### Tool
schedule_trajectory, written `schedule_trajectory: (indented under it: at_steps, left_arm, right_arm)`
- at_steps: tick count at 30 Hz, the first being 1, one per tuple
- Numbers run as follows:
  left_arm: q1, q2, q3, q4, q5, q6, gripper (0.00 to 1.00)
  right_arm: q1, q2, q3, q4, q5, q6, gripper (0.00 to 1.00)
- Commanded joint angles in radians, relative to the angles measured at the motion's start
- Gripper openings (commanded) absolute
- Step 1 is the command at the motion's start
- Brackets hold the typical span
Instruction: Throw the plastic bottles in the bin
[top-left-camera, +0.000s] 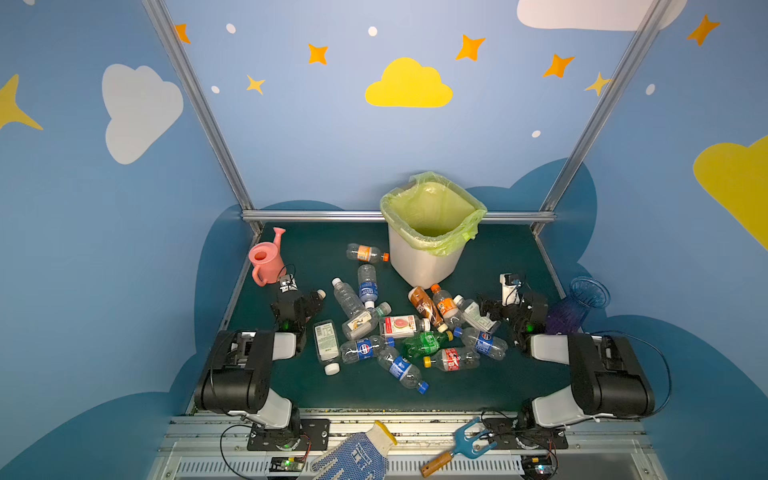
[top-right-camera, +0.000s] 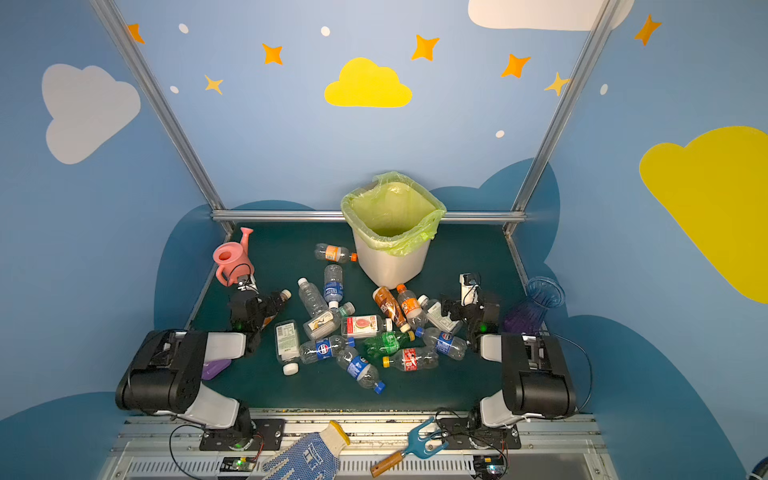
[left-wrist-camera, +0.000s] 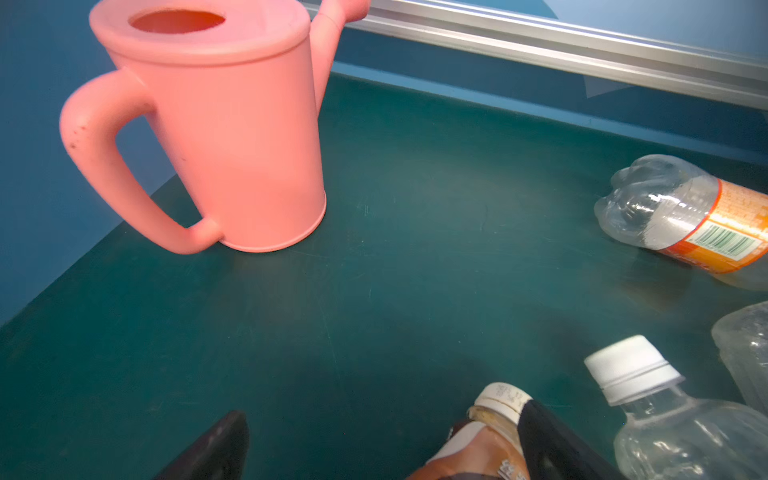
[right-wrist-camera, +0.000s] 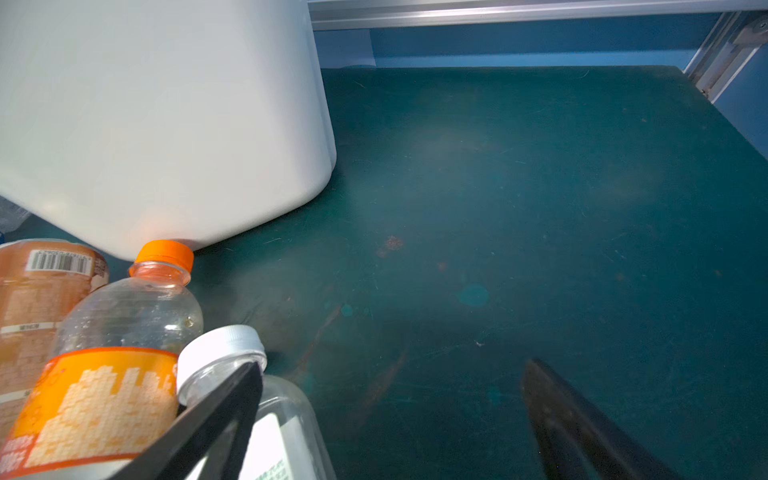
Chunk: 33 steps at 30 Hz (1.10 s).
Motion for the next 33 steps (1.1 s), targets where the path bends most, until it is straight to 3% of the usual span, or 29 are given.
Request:
schedule_trajectory:
  at_steps: [1, 32, 33]
  left_arm:
    - [-0.003, -0.015, 0.017, -0.005, 0.001, 0.014, 1.0]
    - [-0.003, -0.016, 0.017, -0.006, 0.0, 0.013, 1.0]
    - [-0.002, -0.018, 0.016, -0.004, 0.0, 0.013, 1.0]
  right_arm:
    - [0.0, 0.005, 0.018, 0.017, 0.006, 0.001, 0.98]
    - [0.0, 0.005, 0.021, 0.014, 0.003, 0.003, 0.98]
    - [0.0, 0.004, 0.026, 0.014, 0.049, 0.019, 0.98]
